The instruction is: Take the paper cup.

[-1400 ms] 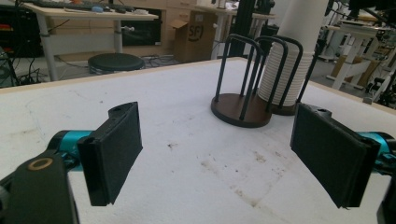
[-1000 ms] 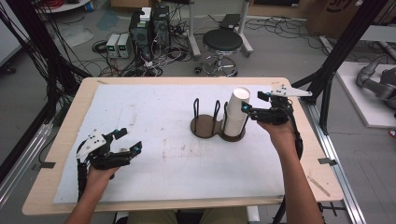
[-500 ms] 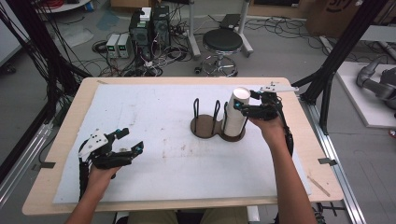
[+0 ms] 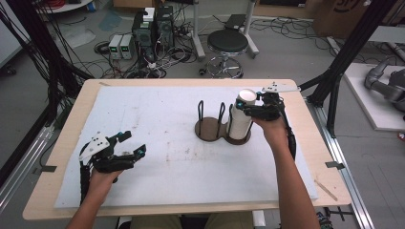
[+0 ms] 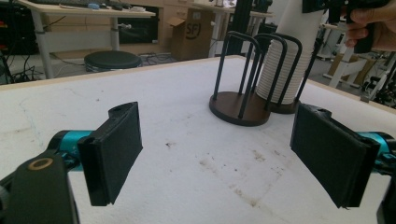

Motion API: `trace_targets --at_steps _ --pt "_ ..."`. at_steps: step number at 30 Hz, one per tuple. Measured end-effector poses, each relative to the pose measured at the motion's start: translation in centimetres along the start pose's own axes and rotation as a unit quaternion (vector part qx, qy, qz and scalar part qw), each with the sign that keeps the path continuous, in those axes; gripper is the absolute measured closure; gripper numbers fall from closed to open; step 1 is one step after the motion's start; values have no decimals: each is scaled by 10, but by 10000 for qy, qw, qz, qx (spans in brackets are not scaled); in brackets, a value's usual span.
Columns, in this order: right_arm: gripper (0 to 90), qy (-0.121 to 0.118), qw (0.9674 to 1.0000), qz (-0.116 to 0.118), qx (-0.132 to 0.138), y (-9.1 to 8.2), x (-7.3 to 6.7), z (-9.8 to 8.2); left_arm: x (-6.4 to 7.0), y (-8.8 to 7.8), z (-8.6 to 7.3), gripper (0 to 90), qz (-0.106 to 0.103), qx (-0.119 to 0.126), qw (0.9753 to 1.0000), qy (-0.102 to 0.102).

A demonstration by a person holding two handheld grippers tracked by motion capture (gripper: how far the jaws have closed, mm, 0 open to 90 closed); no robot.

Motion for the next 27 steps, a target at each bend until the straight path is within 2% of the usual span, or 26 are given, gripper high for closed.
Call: trace_targets --at_steps 12,21,27 --pt "328 -29 10000 4 27 -3 -1 6 1 1 -1 165 -21 -17 10000 -34" --pt "333 -124 9999 -53 80 -9 -5 28 2 0 0 165 -39 -13 10000 -37" --pt "334 -168 9996 -48 238 -17 -8 40 1 -1 0 165 -51 8 10000 -67"
Point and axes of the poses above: each handheld gripper's, and its own axes: y roughly forward along the jaws, z roughly out of its top, x roughly to its right, the point moved 8 cm from there along y, roughly forward along the jaws, and after that the axes turned 10 degrees about x, right-handed, at the moved point
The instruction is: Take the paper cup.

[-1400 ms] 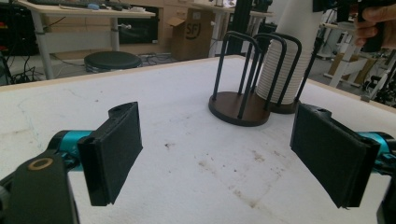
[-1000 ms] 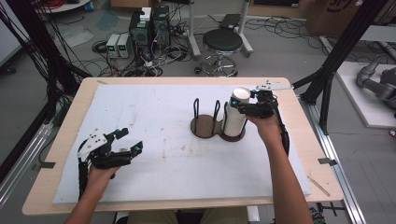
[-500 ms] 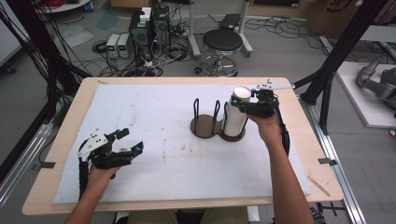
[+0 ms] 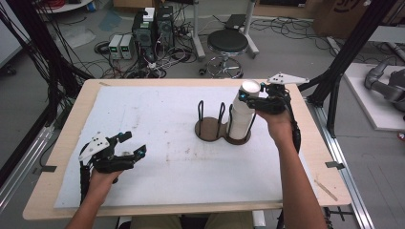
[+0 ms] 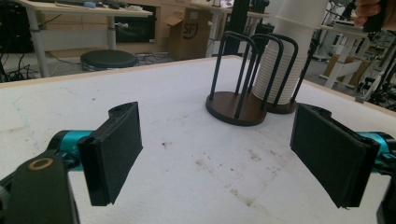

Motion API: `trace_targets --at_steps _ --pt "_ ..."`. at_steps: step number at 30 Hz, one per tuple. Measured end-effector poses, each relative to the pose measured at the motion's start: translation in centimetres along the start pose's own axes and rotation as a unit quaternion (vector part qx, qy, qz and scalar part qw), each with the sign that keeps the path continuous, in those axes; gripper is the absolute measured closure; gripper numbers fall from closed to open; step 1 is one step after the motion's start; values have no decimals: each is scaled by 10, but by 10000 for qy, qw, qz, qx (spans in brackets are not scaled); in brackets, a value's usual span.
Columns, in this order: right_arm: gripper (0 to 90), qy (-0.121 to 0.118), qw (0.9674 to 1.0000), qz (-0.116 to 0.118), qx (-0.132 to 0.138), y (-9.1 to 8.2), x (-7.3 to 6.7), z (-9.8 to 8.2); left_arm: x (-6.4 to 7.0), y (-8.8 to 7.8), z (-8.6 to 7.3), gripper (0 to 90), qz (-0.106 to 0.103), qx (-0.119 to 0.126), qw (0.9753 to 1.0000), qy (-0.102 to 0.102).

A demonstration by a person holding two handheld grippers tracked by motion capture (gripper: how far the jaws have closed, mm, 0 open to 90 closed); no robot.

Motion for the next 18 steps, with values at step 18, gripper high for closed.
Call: trace_targets --at_steps 18 --pt "337 -259 9984 28 502 -33 -10 50 1 0 1 165 -47 22 10000 -53"
Point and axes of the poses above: each handheld gripper's, and its own axes: y roughly forward along the jaws, z roughly out of its top, x roughly to its right, the point moved 8 cm from there along y, roughly forward along the jaws, and after that the axes turned 10 degrees about x, right-handed, at the moved point
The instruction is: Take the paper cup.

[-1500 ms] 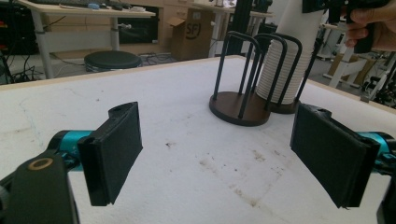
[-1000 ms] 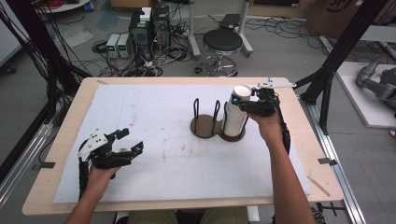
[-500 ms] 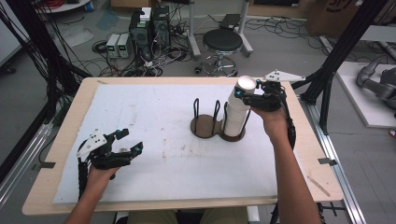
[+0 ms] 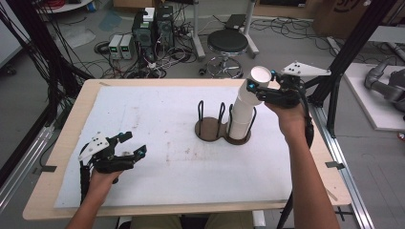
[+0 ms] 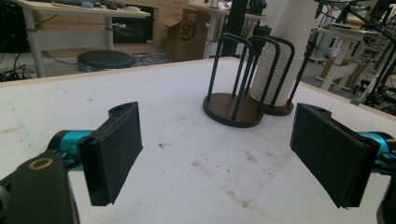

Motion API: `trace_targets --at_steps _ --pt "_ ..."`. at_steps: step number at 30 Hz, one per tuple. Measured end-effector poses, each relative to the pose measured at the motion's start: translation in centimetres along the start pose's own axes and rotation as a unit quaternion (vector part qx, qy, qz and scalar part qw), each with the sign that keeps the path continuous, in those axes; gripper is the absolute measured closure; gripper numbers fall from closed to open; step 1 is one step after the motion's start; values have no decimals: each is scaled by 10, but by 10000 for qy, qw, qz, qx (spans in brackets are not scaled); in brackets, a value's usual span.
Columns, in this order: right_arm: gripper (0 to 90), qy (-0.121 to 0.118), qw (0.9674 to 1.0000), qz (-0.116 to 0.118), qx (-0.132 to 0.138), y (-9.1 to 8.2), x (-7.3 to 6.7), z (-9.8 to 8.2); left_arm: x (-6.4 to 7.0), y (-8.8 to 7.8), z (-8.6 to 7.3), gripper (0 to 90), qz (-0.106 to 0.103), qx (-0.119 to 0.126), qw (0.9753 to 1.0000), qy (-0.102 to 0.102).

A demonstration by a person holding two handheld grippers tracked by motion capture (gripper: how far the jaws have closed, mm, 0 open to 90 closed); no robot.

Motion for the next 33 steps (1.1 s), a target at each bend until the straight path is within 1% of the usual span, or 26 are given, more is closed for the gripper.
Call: trace_targets --at_steps 3,5,7,8,10,14,16,17,20,21,22,23,25,26,28,30,33 --pt "338 -44 10000 31 76 -6 -5 4 0 0 0 165 -4 10 10000 -6" --pt "338 -71 9999 109 87 -9 -10 6 0 0 0 165 -21 13 10000 3" --pt "338 -57 9997 207 66 -12 -16 7 1 0 0 165 -33 35 10000 -12" --pt "338 -99 9996 246 82 -14 -19 7 2 1 0 165 -47 31 10000 -29" --pt "338 -92 9990 427 107 -18 -27 5 3 1 0 165 -83 31 10000 -27" --pt "338 -65 9975 703 -2 -27 -46 -8 5 1 0 165 -143 39 9999 -26" --pt "337 -35 9967 813 -43 -31 -52 -15 6 1 0 165 -177 71 9998 -27" --pt "337 -52 9959 899 -32 -32 -56 -19 7 1 0 165 -220 51 9997 -12" --pt "336 -33 9942 1064 -137 -36 -65 -32 11 3 -1 165 -381 68 9992 -99" --pt "336 -35 9938 1096 -162 -37 -68 -36 11 3 -1 165 -381 68 9992 -99" --pt "336 -11 9932 1147 -190 -38 -71 -41 12 3 -1 165 -432 50 9990 -86" --pt "336 -5 9929 1174 -201 -39 -72 -44 14 4 -2 165 -509 33 9987 -72" --pt "336 -12 9919 1243 -242 -40 -76 -52 16 4 -2 165 -535 33 9985 -82" --pt "336 -18 9915 1269 -278 -41 -77 -56 18 5 -2 165 -635 23 9980 -1" --pt "336 7 9907 1320 -331 -41 -80 -64 18 5 -3 165 -656 -14 9978 11" --pt "336 -24 9900 1363 -367 -42 -82 -69 19 5 -3 165 -667 32 9978 -23" --pt "336 -45 9892 1406 -420 -40 -84 -77 20 3 -2 165 -675 38 9977 17"
Point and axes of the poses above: each handheld gripper's, and its own axes: y roughly forward along the jaws, z roughly out of its top, x roughly to its right, the point moved 8 cm from there along y, roughly forward along the jaws, and after that the axes turned 10 degrees about x, right-handed, at the moved point
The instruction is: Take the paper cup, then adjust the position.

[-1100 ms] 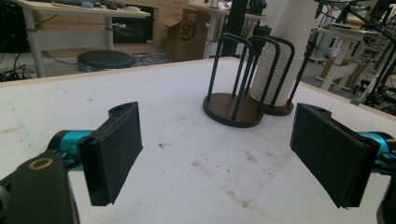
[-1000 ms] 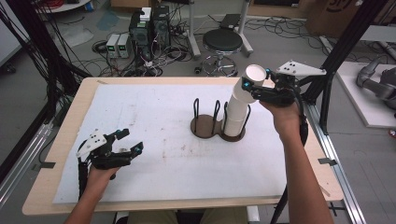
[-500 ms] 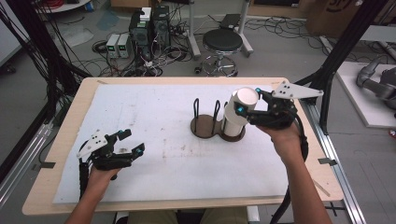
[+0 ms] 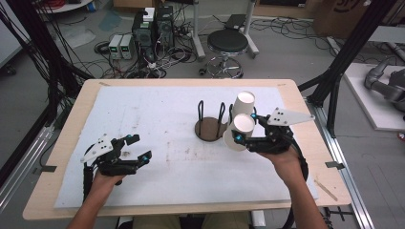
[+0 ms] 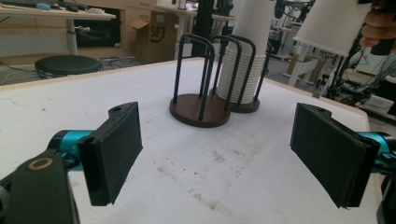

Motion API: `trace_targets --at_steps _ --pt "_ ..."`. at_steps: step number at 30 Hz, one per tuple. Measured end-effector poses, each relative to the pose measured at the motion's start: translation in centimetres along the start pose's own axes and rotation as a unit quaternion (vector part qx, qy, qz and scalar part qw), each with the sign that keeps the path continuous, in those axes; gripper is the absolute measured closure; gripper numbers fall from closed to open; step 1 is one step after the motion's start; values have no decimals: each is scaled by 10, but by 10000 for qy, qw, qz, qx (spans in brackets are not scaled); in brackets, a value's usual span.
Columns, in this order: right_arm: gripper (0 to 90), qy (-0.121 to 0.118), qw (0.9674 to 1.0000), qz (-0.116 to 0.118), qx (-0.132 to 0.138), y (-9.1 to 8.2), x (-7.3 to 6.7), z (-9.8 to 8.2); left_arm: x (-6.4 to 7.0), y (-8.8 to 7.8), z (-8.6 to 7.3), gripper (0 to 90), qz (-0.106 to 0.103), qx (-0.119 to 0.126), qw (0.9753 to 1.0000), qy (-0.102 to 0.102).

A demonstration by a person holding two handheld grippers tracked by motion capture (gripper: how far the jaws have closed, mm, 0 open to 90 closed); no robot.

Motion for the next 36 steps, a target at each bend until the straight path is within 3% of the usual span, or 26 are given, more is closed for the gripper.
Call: trace_targets --at_steps 5,11,19,20,26,27,33,36 --pt "337 2 9999 70 -77 7 -2 -8 1 -2 3 162 11 91 10000 18" --pt "336 -24 9998 178 -63 11 -8 -10 5 1 2 162 -170 173 9995 184" --pt "336 68 9994 341 -7 18 -13 -15 14 7 2 158 -402 19 9992 -40" --pt "336 72 9992 401 5 20 -15 -16 18 8 2 158 -513 -38 9987 -72" --pt "336 85 9981 618 -27 27 -24 -21 30 12 4 158 -687 -32 9976 6" --pt "336 85 9972 745 -6 30 -29 -22 33 13 4 158 -736 -38 9973 10" --pt "336 88 9948 1015 -1 36 -45 -24 45 20 6 158 -915 23 9958 37" --pt "336 69 9935 1134 -7 39 -53 -25 59 28 7 160 -1158 86 9932 130"
Point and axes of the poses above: each handheld gripper's, and its own axes: y roughly forward along the jaws, z roughly out of its top, x roughly to its right, the point moved 8 cm from there along y, roughly forward along the jaws, and after that the axes turned 10 degrees about x, right-handed, at the moved point
